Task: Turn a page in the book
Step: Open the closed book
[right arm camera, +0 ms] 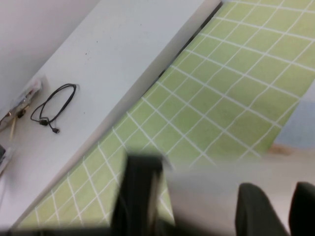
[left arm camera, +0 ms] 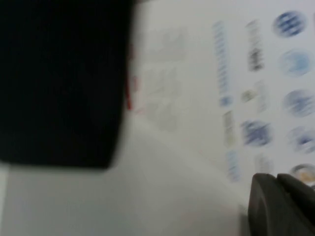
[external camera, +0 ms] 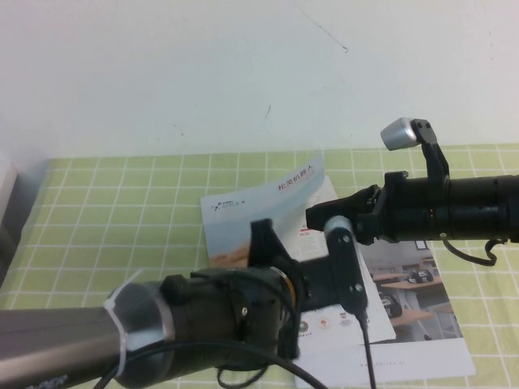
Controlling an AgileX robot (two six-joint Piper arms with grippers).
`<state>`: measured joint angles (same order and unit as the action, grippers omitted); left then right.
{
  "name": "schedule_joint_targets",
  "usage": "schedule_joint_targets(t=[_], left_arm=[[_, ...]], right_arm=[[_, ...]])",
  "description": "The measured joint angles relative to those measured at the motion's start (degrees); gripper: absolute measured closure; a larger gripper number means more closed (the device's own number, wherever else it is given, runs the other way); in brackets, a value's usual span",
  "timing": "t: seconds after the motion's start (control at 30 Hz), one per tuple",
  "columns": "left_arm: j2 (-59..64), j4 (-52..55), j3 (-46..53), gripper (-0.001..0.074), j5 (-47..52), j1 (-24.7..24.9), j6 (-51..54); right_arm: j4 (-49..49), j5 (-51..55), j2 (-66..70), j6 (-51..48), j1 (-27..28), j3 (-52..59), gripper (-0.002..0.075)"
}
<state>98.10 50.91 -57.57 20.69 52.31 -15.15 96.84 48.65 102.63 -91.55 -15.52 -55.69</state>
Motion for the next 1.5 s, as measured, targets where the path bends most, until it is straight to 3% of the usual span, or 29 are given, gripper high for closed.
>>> schedule_joint_targets(t=[0.13,0.2,0.33,0.5,0.87,1.13,1.3,1.5], left_arm=[[-0.5,23.4,-0.1,0.0739,12.7,0.0,-26.1],[-2.0,26.9,-0.3,0.0739,13.6,0.0,-35.1],[-5.6,24.1,-0.5,0.0739,7.1,0.1,-46.9],[-6.0,21.6,-0.5,0.0739,5.3,0.3,-48.9],[-1.1,21.6,-0.5,0.0739,22.7,0.3,-47.8],[-0.7,19.5,-0.5,0.0739,31.0,0.1,-46.2],[-0.7,13.4,0.2,0.0739,31.5,-4.0,-43.9],[-0.7,9.8,4.8,0.0739,25.2,-11.9,-43.5]], right_arm=[[-0.1,0.0,0.0,0.0,0.0,0.0,0.056],[-0.1,0.0,0.0,0.0,0.0,0.0,0.056],[-0.1,0.0,0.0,0.0,0.0,0.0,0.056],[-0.1,0.0,0.0,0.0,0.0,0.0,0.056],[-1.0,-1.4,0.0,0.0,0.0,0.0,0.056],[-6.0,-14.3,0.2,0.0,0.0,0.0,0.056],[-7.3,-18.0,3.3,-0.5,0.0,0.0,0.0561],[-9.5,-22.5,8.1,-0.6,0.0,0.0,0.0595]])
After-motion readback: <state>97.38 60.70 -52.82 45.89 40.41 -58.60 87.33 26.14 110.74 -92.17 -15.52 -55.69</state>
